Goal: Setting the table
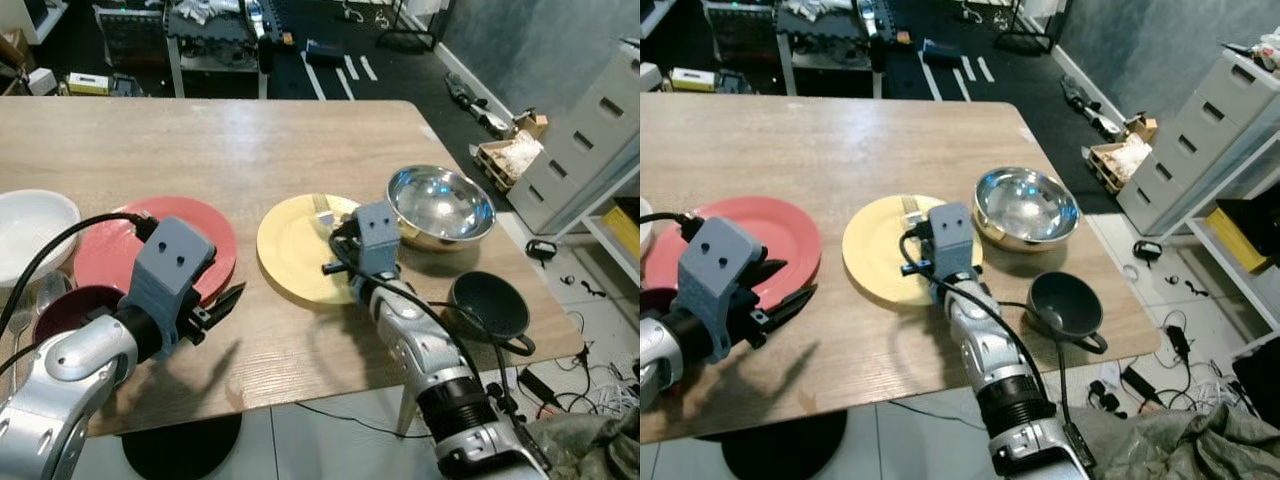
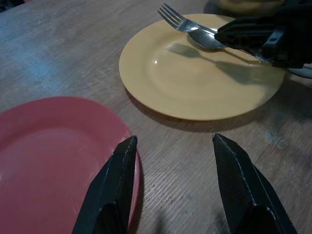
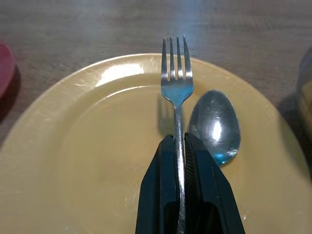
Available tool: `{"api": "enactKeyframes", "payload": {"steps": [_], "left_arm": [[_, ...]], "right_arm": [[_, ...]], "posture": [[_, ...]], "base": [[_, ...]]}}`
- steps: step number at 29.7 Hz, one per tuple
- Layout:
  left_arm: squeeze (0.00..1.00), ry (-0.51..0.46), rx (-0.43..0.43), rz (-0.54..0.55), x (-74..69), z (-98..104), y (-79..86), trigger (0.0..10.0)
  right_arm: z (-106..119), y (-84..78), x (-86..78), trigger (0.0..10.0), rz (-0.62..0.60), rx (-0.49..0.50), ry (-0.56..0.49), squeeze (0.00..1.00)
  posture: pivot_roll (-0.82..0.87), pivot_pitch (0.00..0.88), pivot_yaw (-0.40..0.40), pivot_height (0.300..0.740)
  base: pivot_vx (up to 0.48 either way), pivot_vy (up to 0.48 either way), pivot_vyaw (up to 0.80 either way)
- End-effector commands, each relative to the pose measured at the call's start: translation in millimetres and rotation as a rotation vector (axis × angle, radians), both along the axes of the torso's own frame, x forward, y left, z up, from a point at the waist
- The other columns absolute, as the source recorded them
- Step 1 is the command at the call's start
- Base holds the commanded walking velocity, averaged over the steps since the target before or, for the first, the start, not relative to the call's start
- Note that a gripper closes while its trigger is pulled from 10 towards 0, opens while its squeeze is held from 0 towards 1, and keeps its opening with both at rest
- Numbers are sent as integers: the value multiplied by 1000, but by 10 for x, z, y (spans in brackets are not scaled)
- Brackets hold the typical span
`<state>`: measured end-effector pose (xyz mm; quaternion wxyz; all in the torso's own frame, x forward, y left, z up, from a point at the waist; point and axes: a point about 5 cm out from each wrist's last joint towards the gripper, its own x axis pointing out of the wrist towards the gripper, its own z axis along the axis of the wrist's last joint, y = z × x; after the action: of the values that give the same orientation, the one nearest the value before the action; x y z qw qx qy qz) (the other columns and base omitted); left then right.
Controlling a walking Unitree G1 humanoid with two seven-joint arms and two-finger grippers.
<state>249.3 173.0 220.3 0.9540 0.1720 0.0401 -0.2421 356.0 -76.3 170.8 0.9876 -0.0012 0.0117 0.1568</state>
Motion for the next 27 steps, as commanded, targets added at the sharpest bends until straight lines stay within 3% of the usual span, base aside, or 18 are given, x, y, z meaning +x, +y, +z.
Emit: {"api": "enactKeyframes", "payload": {"steps": [1, 12, 26, 27], "left_arm": [[0, 19, -6, -21, 12, -39, -27, 10000], [0, 17, -4, -36, 46, -29, -46, 10000], [0, 12, -6, -28, 39, -28, -41, 10000], [0, 11, -6, -27, 39, -25, -40, 10000]], "right_arm": [[-32, -65, -40, 10000, -24, 23, 27, 0], [-143, 27, -145, 10000, -6, 21, 76, 0], [-197, 25, -112, 10000, -42, 14, 101, 0], [-200, 21, -110, 10000, -43, 14, 103, 580]], "posture": [[165, 96, -35, 740], [168, 97, -30, 740], [184, 96, -38, 740], [185, 96, -38, 740]], "base": [[0, 0, 0], [0, 0, 0], [0, 0, 0], [0, 0, 0]]}}
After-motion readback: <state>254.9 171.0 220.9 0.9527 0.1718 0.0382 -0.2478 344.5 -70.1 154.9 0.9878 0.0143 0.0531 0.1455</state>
